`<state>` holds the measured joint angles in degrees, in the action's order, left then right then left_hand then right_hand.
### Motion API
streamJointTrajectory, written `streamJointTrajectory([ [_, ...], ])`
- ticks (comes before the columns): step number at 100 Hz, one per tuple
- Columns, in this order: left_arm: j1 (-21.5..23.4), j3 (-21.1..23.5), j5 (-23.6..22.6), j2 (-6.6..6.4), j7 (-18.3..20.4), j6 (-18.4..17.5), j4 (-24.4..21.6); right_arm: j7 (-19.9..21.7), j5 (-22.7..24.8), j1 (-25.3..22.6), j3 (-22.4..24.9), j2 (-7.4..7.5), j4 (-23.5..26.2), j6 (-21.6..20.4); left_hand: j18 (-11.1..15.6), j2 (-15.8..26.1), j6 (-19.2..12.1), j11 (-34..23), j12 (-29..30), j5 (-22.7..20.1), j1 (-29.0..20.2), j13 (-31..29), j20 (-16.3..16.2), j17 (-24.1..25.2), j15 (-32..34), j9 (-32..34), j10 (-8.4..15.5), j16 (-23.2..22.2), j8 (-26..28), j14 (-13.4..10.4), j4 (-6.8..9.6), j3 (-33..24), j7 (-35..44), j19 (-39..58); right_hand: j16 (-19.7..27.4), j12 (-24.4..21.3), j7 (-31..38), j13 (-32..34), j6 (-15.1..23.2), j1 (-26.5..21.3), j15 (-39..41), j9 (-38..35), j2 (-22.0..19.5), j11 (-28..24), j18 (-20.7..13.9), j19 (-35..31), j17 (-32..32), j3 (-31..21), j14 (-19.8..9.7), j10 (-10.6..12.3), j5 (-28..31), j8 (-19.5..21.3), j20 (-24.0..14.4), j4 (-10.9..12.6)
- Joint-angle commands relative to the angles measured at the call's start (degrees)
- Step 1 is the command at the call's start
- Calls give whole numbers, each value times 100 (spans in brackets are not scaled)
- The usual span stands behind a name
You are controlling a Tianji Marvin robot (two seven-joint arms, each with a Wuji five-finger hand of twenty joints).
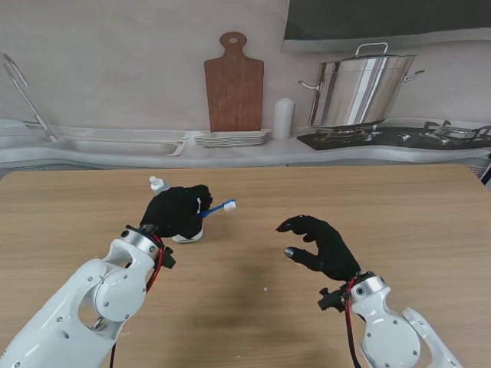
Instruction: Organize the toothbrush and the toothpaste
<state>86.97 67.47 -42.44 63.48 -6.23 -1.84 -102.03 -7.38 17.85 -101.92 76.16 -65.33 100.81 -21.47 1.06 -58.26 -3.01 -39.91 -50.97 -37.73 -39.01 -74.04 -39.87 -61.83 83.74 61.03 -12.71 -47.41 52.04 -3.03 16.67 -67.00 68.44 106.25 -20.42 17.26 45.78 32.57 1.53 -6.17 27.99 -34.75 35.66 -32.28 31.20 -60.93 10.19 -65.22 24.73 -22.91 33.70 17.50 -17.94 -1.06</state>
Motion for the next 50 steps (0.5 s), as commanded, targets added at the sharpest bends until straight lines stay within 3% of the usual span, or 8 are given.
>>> streamJointTrajectory([
  [1,-37,72,23,43,77,-6,-34,77,16,-30,-22,-30,7,18,727,484,-425,-443,-181,36,-448,119,32,-103,96,305,265,154,158,-99,324,-461,494,807,156,2,-26,-82,-12,126,-51,104,75,67,-103,63,-41,-62,-157,-16,56,-4,66,-221],
  [37,-335,199,514,106,-20,-244,517,95,22,-11,-42,-25,-9,44,440,949,-521,-520,-228,390,-472,122,278,-52,-588,-53,371,258,256,32,222,-186,568,443,199,5,-25,-94,-7,129,-17,113,69,56,-98,65,-56,-63,-143,-34,54,-4,80,-221],
  [50,-520,247,705,124,-75,-674,880,91,30,-12,-35,-26,-16,39,275,1068,-534,-529,-226,478,-521,127,379,-34,-770,-174,379,255,327,135,162,-83,539,321,207,4,-24,-91,-5,130,-6,103,77,54,-83,58,-55,-64,-117,-41,67,-4,81,-222],
])
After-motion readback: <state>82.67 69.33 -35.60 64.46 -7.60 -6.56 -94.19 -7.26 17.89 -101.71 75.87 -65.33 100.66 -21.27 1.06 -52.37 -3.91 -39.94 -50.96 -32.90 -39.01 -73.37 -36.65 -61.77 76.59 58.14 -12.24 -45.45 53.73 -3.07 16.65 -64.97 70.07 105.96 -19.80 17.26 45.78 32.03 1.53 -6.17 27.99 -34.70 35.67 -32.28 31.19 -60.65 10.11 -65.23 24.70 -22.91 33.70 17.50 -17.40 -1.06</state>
